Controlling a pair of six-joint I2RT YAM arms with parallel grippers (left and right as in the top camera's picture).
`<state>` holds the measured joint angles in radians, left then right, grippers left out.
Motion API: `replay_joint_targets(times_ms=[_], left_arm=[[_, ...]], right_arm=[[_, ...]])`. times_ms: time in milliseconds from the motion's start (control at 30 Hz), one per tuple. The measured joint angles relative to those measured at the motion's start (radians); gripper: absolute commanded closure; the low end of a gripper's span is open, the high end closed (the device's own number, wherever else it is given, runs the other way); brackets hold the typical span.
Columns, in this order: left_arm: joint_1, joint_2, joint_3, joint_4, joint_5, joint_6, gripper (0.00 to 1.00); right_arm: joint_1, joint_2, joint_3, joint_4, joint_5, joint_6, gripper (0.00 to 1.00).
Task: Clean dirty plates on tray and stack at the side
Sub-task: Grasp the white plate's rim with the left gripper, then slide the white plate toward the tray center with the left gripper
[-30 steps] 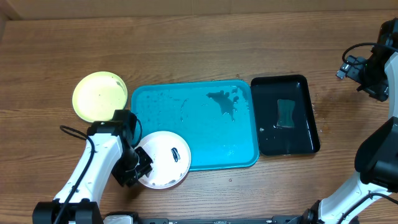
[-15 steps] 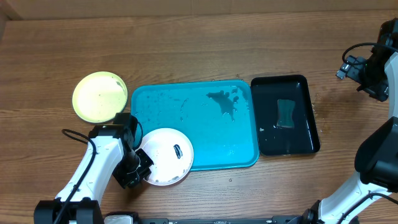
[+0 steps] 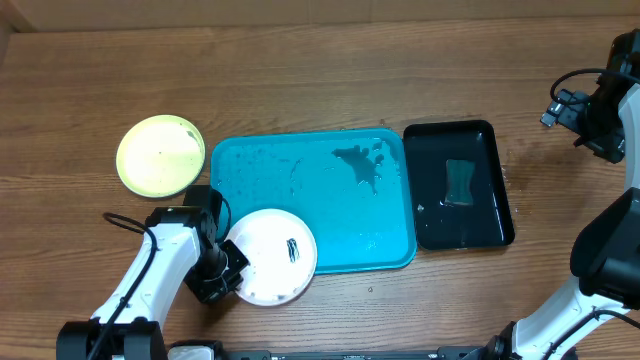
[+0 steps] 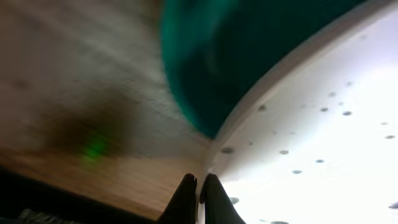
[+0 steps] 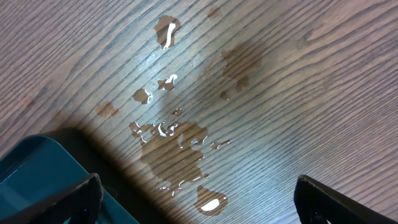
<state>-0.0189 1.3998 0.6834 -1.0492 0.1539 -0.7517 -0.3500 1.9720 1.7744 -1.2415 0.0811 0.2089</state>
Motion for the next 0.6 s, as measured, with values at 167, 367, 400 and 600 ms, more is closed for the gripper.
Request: replay_joint_targets(times_ms=[167, 367, 400, 600], left_arm=[[0.0, -0.002, 0.016, 0.095, 0.071, -0.001, 0.96], [0.0, -0.002, 0.034, 0.212, 0.168, 0.022, 0.96], [0.0, -0.002, 0.035, 0.229, 0.175, 0.026, 0.96], [-0.03, -0.002, 0.037, 0.358, 0.15, 0.048, 0.96]], right_arm=[[0.0, 0.0, 0.0, 0.0, 0.0, 0.001, 0.0], [0.0, 0.0, 0.0, 0.0, 0.0, 0.0, 0.0], [0.0, 0.0, 0.0, 0.0, 0.0, 0.0, 0.0], [0.0, 0.0, 0.0, 0.0, 0.0, 0.0, 0.0]])
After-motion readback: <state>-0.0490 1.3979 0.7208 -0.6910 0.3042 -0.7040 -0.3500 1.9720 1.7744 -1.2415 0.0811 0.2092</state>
